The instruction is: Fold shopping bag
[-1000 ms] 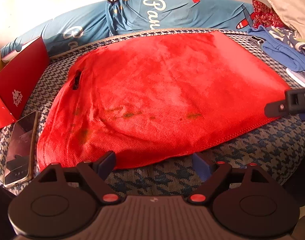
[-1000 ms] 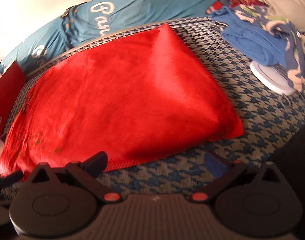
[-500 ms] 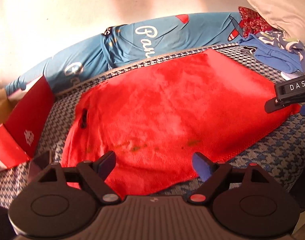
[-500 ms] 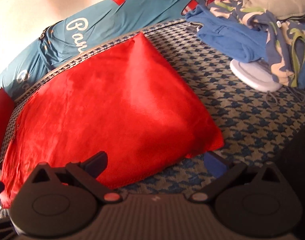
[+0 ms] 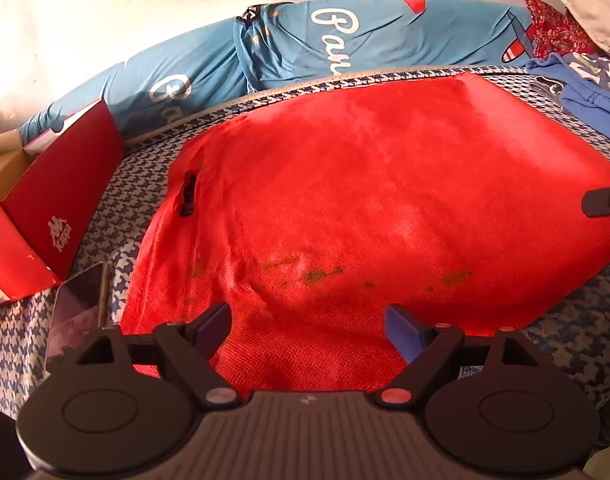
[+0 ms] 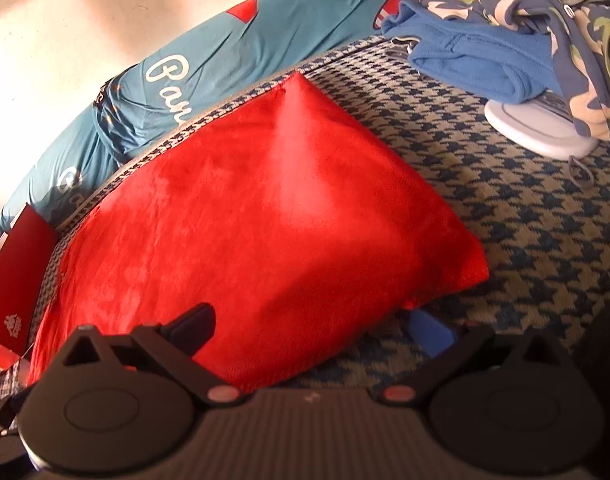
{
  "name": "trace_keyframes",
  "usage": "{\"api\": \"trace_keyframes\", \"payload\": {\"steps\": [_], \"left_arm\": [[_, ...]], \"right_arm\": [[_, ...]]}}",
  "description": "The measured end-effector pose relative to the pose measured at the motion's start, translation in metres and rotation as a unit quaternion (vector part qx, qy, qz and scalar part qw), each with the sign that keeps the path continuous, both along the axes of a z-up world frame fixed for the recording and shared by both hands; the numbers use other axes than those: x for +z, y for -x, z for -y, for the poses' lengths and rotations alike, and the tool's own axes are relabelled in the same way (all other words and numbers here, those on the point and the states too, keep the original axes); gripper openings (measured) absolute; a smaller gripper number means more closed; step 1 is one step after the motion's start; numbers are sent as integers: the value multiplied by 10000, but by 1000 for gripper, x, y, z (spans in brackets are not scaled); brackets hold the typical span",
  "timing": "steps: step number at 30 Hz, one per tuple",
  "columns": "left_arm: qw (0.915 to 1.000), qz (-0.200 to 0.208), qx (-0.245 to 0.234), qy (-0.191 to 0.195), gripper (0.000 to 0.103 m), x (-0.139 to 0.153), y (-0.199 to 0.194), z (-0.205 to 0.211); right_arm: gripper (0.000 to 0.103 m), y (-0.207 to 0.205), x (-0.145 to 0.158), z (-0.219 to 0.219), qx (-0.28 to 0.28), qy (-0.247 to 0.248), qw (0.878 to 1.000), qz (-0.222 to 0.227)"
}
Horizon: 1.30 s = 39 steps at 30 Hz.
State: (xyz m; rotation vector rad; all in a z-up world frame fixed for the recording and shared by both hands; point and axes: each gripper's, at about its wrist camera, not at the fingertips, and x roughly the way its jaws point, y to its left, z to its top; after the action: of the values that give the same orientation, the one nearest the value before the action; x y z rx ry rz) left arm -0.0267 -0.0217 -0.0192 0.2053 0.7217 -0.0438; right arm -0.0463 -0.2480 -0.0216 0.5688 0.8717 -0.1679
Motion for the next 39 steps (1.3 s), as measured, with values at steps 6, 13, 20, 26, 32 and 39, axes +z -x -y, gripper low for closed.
{"api": "trace_keyframes", "payload": {"steps": [6, 13, 20, 26, 32, 39], "left_arm": [[10000, 7, 64, 14, 89, -2, 0, -1], [9999, 33, 117, -18, 91, -4, 0, 0], [9999, 28, 155, -18, 93, -4, -1, -1], [9999, 39, 161, -42, 94, -4, -1, -1], [9998, 53, 152, -74, 94, -4, 0, 0], [9999, 40, 161, -45, 94, -4, 0, -2]], "right_arm": [[97, -4, -1, 2, -311, -9, 9995, 108], [92, -12, -3, -3, -265, 102, 9992, 283], [41, -33, 0, -8, -91, 94, 9992, 390], [20, -31, 24, -24, 238, 530, 9952, 790], [16, -31, 59, -51, 723, 958, 9836, 1349], [16, -34, 84, -78, 1178, 1175, 9706, 1738]]}}
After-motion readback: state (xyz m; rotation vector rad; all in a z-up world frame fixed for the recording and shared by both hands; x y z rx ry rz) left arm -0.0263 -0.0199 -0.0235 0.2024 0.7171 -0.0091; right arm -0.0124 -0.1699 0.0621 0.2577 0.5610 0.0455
